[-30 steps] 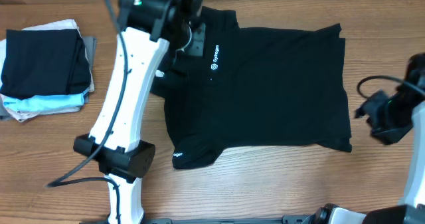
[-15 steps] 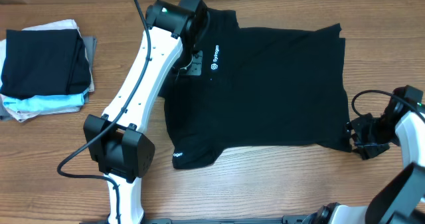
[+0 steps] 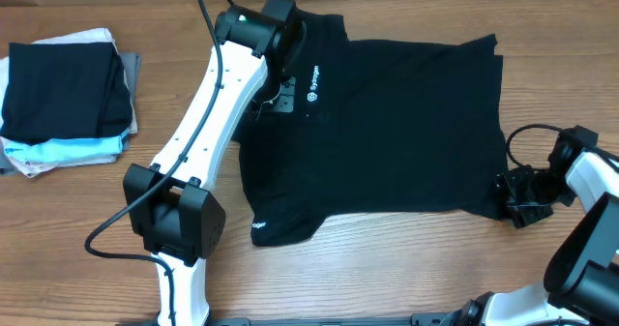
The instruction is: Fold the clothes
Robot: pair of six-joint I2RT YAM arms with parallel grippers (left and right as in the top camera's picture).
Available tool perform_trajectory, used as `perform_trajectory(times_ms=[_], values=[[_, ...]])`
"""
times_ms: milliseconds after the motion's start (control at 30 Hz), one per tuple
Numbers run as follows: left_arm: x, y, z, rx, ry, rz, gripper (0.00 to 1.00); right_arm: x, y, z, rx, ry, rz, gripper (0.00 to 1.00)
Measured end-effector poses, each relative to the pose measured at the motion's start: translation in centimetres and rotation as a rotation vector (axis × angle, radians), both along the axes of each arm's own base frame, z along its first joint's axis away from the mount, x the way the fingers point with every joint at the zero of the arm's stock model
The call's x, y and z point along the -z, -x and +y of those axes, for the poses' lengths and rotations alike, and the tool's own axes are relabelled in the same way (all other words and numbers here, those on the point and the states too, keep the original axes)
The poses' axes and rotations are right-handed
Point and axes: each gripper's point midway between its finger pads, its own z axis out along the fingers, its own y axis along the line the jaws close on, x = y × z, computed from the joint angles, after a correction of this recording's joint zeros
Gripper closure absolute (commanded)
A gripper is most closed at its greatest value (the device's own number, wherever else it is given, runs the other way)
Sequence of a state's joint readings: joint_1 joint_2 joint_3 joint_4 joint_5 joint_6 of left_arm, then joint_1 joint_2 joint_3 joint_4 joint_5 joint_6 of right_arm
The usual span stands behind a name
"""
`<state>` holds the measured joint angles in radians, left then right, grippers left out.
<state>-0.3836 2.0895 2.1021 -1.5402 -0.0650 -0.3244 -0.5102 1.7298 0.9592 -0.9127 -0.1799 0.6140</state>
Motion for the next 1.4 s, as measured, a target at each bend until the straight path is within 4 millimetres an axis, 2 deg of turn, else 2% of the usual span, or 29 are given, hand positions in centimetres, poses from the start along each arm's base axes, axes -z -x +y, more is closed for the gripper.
perform_trajectory(times_ms=[67,200,367,400,467,500,533,633,833,900,967,1033,1267,1333,1400], values=[[0.0,0.0,0.0,0.0,0.0,0.0,0.91,0.1,-0.2,0.0,0.006,0.004,-0.007,0.38],[0.0,0.0,0.0,-0.007,0.0,0.0,0.9,0.3,-0.1,-0.2,0.025,0.018,-0.013,0.48],[0.0,0.0,0.0,-0.01,0.0,0.001,0.89,0.5,0.8,-0.5,0.039,0.047,0.019,0.75],[0.0,0.0,0.0,-0.01,0.0,0.0,0.85,0.5,0.9,-0.5,0.037,0.052,0.026,0.8],[0.0,0.0,0.0,-0.009,0.0,-0.001,0.53,0.6,1.2,-0.6,0.035,0.06,0.04,0.84],[0.0,0.0,0.0,-0.011,0.0,-0.001,0.46,0.6,1.4,-0.7,0.036,0.066,0.047,0.85],[0.0,0.0,0.0,-0.014,0.001,-0.001,0.44,0.6,1.5,-0.8,0.035,0.07,0.051,0.85],[0.0,-0.3,0.2,-0.023,0.005,-0.007,0.45,0.6,1.5,-0.8,0.034,0.073,0.053,0.86],[0.0,0.1,0.0,-0.027,0.032,0.017,0.53,0.6,1.5,-0.9,0.033,0.076,0.053,0.85],[0.2,0.7,0.1,-0.027,0.033,0.044,0.6,0.6,1.5,-0.8,0.034,0.076,0.052,0.85],[0.9,1.5,0.1,-0.022,0.026,0.082,0.75,0.6,1.5,-0.8,0.033,0.076,0.052,0.85],[1.8,2.3,0.1,-0.025,0.029,0.121,0.82,0.6,1.5,-0.8,0.032,0.076,0.051,0.84],[6.7,6.9,0.1,-0.021,0.059,0.306,0.79,0.6,1.5,-0.8,0.019,0.074,0.049,0.83],[7.0,8.7,0.6,-0.024,0.066,0.321,0.76,0.6,1.5,-0.8,0.014,0.074,0.048,0.83],[6.3,10.0,1.0,-0.029,0.085,0.288,0.7,0.6,1.5,-0.8,0.011,0.073,0.048,0.83]])
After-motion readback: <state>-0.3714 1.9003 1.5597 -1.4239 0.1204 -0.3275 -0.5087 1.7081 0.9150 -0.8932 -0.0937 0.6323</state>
